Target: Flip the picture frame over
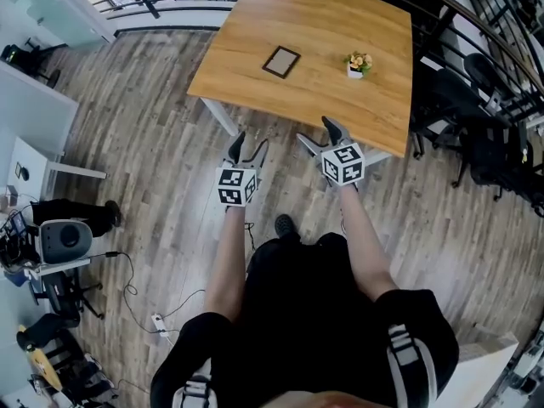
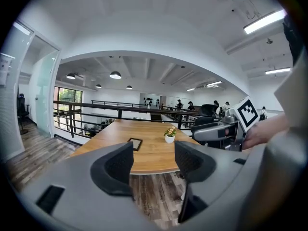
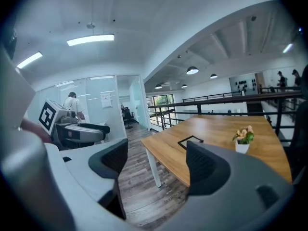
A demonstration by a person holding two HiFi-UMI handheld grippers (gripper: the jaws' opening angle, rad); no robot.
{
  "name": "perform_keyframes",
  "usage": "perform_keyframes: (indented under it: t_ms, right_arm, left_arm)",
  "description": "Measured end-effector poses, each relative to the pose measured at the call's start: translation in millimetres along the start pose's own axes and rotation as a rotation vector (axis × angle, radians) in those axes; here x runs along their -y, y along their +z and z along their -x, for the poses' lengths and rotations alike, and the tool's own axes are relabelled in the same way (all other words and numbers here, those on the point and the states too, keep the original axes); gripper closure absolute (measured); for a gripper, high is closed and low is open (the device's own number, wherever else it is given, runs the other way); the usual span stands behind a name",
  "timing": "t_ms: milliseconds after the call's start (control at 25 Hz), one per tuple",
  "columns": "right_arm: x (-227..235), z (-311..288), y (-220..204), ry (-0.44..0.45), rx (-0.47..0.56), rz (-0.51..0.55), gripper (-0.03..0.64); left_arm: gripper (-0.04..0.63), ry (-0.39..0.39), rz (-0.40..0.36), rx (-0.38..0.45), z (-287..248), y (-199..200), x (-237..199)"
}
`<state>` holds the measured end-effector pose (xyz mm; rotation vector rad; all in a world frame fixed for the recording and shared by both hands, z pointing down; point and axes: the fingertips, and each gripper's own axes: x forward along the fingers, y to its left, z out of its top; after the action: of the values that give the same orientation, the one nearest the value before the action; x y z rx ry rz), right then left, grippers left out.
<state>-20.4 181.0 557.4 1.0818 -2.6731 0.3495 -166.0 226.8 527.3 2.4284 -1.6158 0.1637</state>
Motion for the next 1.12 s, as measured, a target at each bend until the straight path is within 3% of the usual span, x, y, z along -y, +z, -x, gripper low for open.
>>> perform_keyframes:
  t_ms: [560,1120]
  right_arm:
    - [23.9,-30.0,4.0,-0.059,-0.007,-0.036,0.242]
    - [61.5,-106.7,23.0,0.007,-0.035,-0.035,0.25]
  left_arm:
    - [0.324,-0.021,0.008,-0.015,-26.8,5.9,-36.1]
    - [0.325,0.034,0.036,-0.05,-82.6,9.8,-83.3]
